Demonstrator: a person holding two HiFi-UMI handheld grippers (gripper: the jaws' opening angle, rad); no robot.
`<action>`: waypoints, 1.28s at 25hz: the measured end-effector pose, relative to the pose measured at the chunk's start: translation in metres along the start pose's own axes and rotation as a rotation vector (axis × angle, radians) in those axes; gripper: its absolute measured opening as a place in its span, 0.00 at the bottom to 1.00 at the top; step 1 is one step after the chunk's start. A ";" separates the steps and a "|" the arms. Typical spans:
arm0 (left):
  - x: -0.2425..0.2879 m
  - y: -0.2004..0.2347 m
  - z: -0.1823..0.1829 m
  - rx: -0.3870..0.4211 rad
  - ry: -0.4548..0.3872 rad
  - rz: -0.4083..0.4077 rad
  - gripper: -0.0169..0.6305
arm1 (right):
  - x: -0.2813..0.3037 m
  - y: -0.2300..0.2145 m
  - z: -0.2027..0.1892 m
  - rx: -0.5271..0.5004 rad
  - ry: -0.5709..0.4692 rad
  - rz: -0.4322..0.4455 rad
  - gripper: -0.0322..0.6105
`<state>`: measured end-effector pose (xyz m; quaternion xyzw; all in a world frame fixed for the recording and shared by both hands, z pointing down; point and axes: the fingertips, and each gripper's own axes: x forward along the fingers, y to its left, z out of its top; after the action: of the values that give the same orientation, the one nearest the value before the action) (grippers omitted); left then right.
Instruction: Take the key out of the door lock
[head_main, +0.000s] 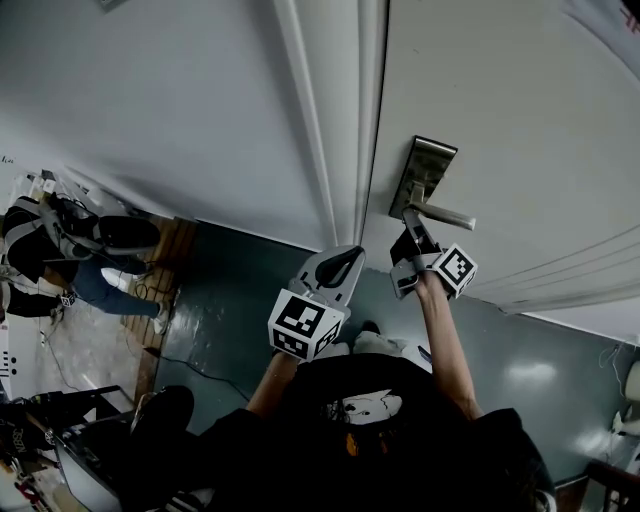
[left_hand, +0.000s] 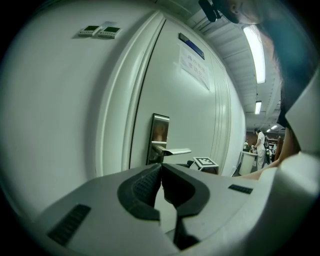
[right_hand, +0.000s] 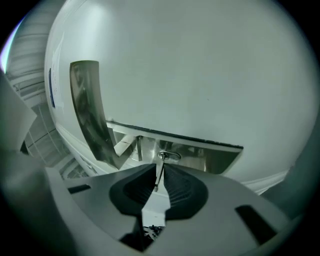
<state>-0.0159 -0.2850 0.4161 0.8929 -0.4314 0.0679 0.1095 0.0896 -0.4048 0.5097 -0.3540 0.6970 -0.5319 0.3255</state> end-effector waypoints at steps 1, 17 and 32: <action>-0.001 0.000 0.001 0.001 0.000 -0.001 0.04 | 0.000 0.000 0.000 0.016 -0.003 0.003 0.12; -0.008 -0.008 0.000 0.013 0.004 -0.057 0.04 | -0.005 -0.001 -0.002 0.249 -0.089 -0.052 0.08; -0.015 0.018 -0.010 0.006 -0.007 -0.035 0.04 | -0.028 -0.006 -0.028 0.256 -0.074 -0.044 0.08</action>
<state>-0.0398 -0.2821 0.4253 0.9009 -0.4158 0.0639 0.1066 0.0825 -0.3686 0.5238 -0.3443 0.6029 -0.6101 0.3819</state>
